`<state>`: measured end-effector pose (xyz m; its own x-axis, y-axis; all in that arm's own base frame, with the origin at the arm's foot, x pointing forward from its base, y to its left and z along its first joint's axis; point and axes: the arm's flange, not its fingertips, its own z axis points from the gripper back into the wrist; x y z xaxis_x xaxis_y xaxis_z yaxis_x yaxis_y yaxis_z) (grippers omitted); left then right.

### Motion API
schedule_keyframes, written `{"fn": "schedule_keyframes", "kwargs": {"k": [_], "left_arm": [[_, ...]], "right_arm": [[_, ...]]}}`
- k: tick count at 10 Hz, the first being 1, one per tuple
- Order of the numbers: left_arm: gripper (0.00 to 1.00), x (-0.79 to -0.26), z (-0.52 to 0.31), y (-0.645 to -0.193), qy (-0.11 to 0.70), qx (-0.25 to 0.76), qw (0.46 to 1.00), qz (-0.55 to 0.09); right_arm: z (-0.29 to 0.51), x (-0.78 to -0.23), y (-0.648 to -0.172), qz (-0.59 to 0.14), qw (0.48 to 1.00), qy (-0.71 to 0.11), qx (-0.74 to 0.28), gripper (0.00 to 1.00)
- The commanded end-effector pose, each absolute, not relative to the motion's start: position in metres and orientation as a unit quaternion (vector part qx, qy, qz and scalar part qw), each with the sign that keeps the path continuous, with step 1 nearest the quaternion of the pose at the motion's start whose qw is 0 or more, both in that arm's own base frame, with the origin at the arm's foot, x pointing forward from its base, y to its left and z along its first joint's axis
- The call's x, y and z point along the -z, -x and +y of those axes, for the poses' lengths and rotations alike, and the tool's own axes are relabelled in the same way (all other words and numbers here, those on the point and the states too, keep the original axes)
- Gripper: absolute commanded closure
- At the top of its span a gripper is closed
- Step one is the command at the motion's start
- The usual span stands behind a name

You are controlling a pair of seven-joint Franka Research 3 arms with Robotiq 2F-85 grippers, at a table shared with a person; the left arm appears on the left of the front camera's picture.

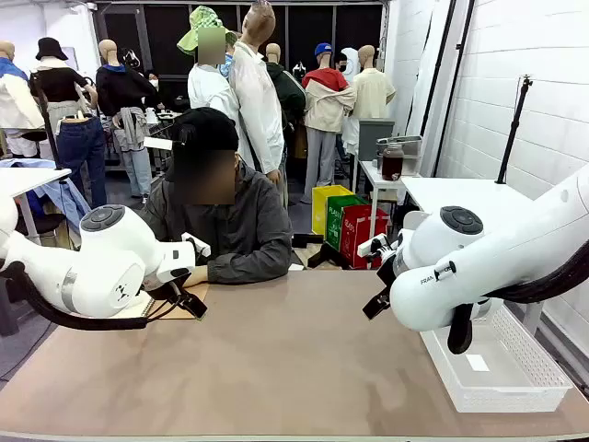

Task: Sort the paper based on its condition.
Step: If a person hands you a paper, place it in the Organizing basket , and if it's crumpled, put it in the Trash can.

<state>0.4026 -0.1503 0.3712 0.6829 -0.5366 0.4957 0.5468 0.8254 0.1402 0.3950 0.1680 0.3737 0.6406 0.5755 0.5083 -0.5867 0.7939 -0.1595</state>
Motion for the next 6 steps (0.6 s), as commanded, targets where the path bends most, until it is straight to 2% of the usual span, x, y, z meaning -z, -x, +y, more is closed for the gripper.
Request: {"fn": "schedule_keyframes", "kwargs": {"k": [1,6], "left_arm": [[0.0,-0.3713,-0.1503,-0.4026,0.01,0.295,0.917,-0.267],[0.0,-0.3713,-0.1503,-0.4026,0.01,0.295,0.917,-0.267]], "right_arm": [[0.168,-0.3737,-0.395,-0.277,0.906,-0.01,-0.321,0.0],[0.168,-0.3737,-0.395,-0.277,0.906,-0.01,-0.321,0.0]]}}
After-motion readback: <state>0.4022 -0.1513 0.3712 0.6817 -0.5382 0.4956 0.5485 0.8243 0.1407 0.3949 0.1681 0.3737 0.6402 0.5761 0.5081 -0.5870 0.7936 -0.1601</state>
